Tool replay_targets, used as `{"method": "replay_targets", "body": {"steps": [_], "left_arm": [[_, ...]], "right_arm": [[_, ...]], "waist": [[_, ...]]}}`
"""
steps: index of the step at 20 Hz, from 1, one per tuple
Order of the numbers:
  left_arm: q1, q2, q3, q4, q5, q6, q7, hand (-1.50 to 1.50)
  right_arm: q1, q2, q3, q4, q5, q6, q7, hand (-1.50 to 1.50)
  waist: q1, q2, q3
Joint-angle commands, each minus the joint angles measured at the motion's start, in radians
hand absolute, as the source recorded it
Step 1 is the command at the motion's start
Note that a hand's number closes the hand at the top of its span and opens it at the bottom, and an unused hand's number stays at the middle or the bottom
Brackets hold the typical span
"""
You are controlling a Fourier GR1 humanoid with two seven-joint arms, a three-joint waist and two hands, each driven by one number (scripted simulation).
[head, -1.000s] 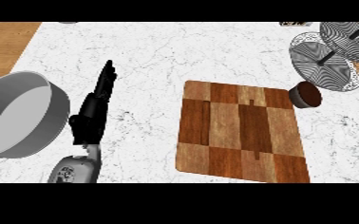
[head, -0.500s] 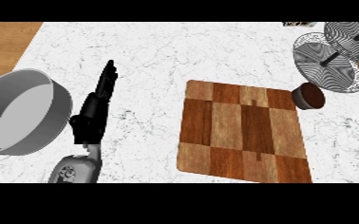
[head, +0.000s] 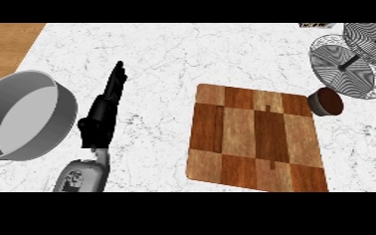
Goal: Pick the squash from the cutting board and place it in the tiered basket
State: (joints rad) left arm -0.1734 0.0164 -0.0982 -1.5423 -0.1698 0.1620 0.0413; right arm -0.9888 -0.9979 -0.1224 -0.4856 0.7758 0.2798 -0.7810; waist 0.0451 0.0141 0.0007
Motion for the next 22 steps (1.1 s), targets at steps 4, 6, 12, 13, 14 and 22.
{"method": "replay_targets", "body": {"steps": [4,6,12,13,14,22], "left_arm": [[0.02,0.038,0.029,-0.016,0.038,-0.041,-0.011,0.0],[-0.019,0.014,0.003,-0.021,0.007,-0.007,0.037,0.0],[-0.019,0.013,0.015,0.019,0.012,-0.007,-0.026,0.0],[-0.045,0.002,0.008,0.033,0.005,-0.001,0.005,0.0],[0.014,-0.008,-0.02,-0.009,-0.015,0.013,-0.004,0.0],[-0.032,0.005,0.0,0.015,0.001,-0.006,0.002,0.0]], "right_arm": [[-0.042,0.019,-0.042,0.198,-0.028,0.13,0.003,-1.5],[-0.086,0.058,-0.056,0.23,-0.045,0.17,0.035,-1.5],[-0.185,0.014,-0.195,0.329,-0.176,0.26,0.126,-1.5],[-0.169,-0.007,-0.216,0.348,-0.192,0.245,0.132,-1.5],[-0.164,-0.051,-0.239,0.365,-0.212,0.265,0.147,-1.5],[-0.112,-0.175,-0.322,0.469,-0.284,0.313,0.269,-1.5]], "waist": [[0.003,0.003,0.001],[0.004,0.003,0.002],[0.011,0.009,0.002],[0.004,0.011,0.003],[0.008,0.006,0.003],[0.01,0.028,0.009]]}}
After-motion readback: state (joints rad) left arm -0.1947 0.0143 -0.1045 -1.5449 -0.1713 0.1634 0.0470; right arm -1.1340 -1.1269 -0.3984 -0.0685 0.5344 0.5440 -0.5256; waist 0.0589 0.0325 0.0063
